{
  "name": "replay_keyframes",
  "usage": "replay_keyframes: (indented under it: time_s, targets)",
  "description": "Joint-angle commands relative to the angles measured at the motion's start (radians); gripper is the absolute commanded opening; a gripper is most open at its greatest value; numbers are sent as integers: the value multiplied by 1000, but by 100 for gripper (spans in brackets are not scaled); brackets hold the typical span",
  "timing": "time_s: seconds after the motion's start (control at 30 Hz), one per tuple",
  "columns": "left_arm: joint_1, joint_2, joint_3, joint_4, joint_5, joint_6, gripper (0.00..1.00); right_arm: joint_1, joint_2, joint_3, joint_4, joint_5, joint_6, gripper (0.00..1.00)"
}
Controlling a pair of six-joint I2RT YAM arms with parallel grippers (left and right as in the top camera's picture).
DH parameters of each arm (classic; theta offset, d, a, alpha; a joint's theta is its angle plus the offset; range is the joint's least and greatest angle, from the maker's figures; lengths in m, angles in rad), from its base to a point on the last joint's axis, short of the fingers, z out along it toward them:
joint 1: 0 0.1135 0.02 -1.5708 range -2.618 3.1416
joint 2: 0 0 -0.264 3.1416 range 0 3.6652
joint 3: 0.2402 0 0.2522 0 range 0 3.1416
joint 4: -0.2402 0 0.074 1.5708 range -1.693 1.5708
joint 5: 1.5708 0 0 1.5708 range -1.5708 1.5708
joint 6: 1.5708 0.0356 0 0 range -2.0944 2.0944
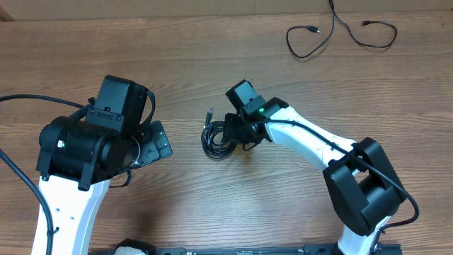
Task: Untangle cables
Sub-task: 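Lower the right gripper onto the black coil and grasp a strand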
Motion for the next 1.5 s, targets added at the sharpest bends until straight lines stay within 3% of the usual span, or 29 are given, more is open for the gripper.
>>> replay_keyframes:
  time_s: [0.0, 0.3, 0.53, 1.2, 1.47]
  targets:
    - [5, 3, 3, -2, -10, 22, 100, -3, -26, 85, -29, -18, -48, 4]
    - [5, 3, 3, -2, -10, 40, 100, -3, -85, 251, -196, -19, -79, 4]
    - [5, 3, 3, -2, -10, 40, 100, -3, -92, 266, -210, -24, -78, 4]
    - [5, 3, 3, -2, -10, 47, 100, -3, -92, 266, -134, -139, -77, 4]
    - [5, 3, 3, -2, -10, 47, 100, -34, -92, 267, -18, -415, -64, 4]
